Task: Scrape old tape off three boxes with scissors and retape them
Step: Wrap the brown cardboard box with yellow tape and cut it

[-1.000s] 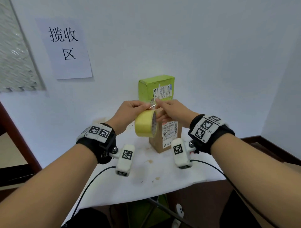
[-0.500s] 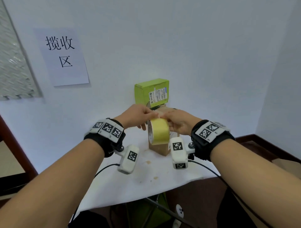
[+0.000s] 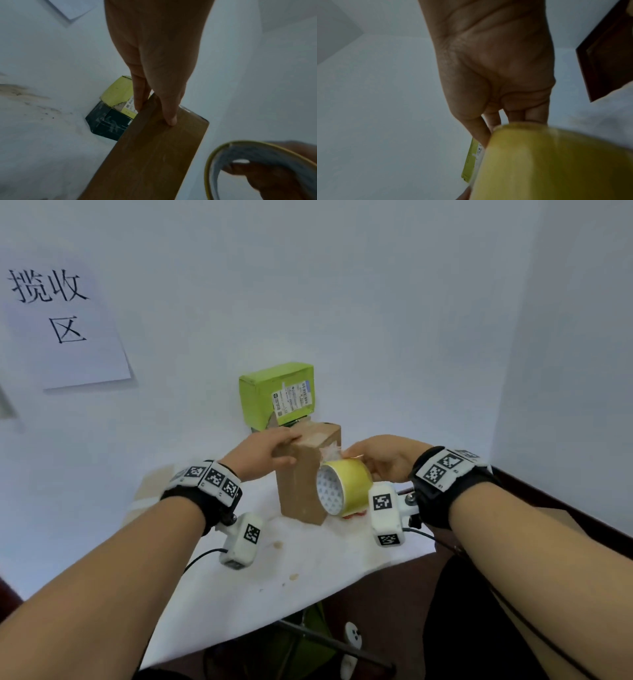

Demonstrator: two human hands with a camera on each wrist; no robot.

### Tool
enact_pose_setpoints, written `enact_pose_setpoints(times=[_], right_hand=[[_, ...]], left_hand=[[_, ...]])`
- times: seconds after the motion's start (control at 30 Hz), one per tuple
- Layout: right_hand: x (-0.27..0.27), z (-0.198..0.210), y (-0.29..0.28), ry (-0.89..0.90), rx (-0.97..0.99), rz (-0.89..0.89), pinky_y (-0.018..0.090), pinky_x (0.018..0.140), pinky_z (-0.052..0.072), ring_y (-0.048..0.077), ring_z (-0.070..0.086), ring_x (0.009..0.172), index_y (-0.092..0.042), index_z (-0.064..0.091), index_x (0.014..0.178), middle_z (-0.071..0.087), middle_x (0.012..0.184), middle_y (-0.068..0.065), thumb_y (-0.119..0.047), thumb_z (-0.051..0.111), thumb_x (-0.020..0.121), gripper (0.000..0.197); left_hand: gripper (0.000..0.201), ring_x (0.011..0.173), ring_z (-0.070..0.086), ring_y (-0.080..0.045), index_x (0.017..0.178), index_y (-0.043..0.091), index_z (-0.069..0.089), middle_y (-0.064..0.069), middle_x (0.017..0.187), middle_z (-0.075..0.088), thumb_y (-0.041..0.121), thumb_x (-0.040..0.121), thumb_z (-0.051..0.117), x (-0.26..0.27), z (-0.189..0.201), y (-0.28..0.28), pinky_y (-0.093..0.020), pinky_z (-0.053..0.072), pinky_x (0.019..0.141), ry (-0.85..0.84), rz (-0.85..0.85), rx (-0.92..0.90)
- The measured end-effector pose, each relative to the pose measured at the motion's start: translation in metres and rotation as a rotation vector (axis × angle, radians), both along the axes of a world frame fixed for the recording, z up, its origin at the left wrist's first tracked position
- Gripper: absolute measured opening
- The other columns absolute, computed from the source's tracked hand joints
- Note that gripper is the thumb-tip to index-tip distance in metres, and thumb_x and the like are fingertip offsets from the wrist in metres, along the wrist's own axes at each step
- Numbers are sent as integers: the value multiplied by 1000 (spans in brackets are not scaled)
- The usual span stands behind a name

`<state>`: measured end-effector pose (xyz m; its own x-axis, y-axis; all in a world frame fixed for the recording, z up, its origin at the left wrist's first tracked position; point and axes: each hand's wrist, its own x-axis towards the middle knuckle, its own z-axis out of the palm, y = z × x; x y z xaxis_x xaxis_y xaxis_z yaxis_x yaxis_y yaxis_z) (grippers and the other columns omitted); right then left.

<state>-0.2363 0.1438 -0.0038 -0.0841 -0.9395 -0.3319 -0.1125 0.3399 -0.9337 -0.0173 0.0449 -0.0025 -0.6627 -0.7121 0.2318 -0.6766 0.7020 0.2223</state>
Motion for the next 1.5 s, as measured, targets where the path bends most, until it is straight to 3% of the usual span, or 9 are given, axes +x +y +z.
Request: enact_pose_setpoints(times=[0.2,0.3,0.53,0.77,0.93,1.07,1.17,1.3,1.5], right_hand=[[-3,-16,-15,-107,-139,-263,27,54,34,19,42,59,-11,47,76,50,73,8,-7,46,95,19],[1,-23,-25,-171,-172,-330,30,57,32,19,44,61,-9,47,71,57,73,8,-3,42,94,25],[7,-25,-32,-162,-231,-338,28,59,36,18,49,64,-7,54,72,60,78,6,-4,43,94,24],[8,-22,-31,-62,-278,-275,28,60,36,17,49,67,-8,56,78,63,81,5,-7,48,91,15],[12,-23,-32,-80,-294,-256,28,57,37,16,51,65,-6,55,89,64,78,2,-7,48,90,7],[11,-27,-34,-58,-294,-250,33,73,41,21,53,77,-7,60,84,66,80,-1,-11,50,89,12],[11,-28,-34,-80,-298,-247,33,70,41,23,52,77,-8,62,87,64,79,-1,-14,51,88,12],[15,-24,-34,-76,-299,-239,37,73,42,28,53,82,-10,64,85,61,97,12,-16,56,84,10],[25,-22,-33,-26,-318,-248,34,70,39,27,50,81,-11,55,79,55,91,16,-13,55,86,7]], left_hand=[[39,88,52,-21,103,18,57,0,105,44,53,86,60,-7,1,11,-32,43,73,-66,184,-232],[42,93,51,-21,93,19,52,1,101,50,60,86,55,-6,2,11,-30,36,72,-160,217,-441],[46,101,53,-16,124,20,51,3,116,58,43,87,64,-15,-10,-2,-30,41,83,10,131,-138],[33,94,46,-16,91,16,54,2,96,54,48,86,63,-21,-20,-10,-30,39,78,176,150,-213],[29,95,57,-19,112,16,59,0,106,65,35,92,60,-26,-25,-9,-30,40,80,191,110,-188],[21,90,58,-19,94,14,61,3,97,63,32,97,51,-25,-23,-12,-33,38,70,96,-2,-285],[22,85,53,-10,102,18,61,9,104,62,34,99,47,-18,-16,-8,-27,30,65,48,-27,-298],[28,85,59,-15,111,25,61,11,99,65,43,99,43,-10,-11,-3,-32,47,69,-4,58,-318],[23,100,56,-8,111,26,64,14,112,62,38,96,51,-20,-17,3,-21,33,74,9,-69,-312]])
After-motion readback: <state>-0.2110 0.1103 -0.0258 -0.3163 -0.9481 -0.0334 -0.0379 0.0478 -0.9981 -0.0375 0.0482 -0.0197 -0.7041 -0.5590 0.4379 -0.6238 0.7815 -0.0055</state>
